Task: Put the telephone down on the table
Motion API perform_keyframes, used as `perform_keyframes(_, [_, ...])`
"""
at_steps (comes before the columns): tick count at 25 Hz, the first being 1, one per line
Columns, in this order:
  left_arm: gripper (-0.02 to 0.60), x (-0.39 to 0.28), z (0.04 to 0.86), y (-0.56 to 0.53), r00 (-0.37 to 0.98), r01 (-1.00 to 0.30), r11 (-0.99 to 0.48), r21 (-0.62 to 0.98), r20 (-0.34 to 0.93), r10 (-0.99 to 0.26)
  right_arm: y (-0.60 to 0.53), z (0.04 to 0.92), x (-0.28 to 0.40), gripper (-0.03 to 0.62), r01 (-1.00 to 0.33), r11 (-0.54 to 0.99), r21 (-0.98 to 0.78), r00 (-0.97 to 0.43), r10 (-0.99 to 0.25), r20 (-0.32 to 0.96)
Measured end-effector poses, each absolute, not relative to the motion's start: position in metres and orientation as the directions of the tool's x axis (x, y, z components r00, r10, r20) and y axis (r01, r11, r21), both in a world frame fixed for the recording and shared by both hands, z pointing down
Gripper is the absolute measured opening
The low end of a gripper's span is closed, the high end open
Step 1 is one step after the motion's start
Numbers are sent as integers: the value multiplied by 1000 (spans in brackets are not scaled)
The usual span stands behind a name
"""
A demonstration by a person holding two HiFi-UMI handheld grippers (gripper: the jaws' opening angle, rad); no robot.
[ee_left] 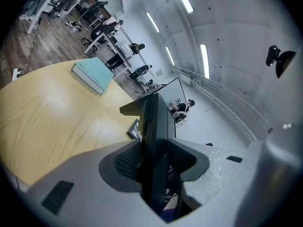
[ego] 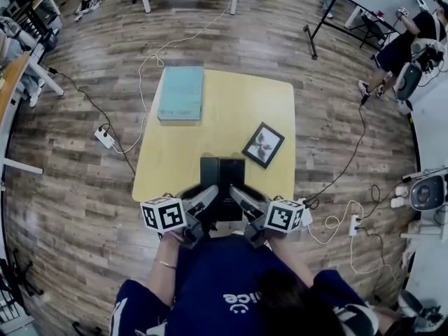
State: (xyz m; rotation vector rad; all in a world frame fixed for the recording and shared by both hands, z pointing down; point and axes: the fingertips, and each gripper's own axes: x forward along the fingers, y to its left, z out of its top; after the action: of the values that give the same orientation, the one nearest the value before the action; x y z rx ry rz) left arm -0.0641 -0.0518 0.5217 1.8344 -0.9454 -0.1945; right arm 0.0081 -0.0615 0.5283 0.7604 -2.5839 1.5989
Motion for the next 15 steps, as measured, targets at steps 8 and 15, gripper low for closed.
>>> perform_keyframes(8, [178,-109,530,-85,747,-483,-221,847,268,-608,-88,536,-36,207,-455,313,-834,-836,-473,278])
perform_keyframes(15, [178,-125,529,-110,788,-450,-243,859,254,-561,-108,534,-52,207,-487,286,-826,-802,-522,292])
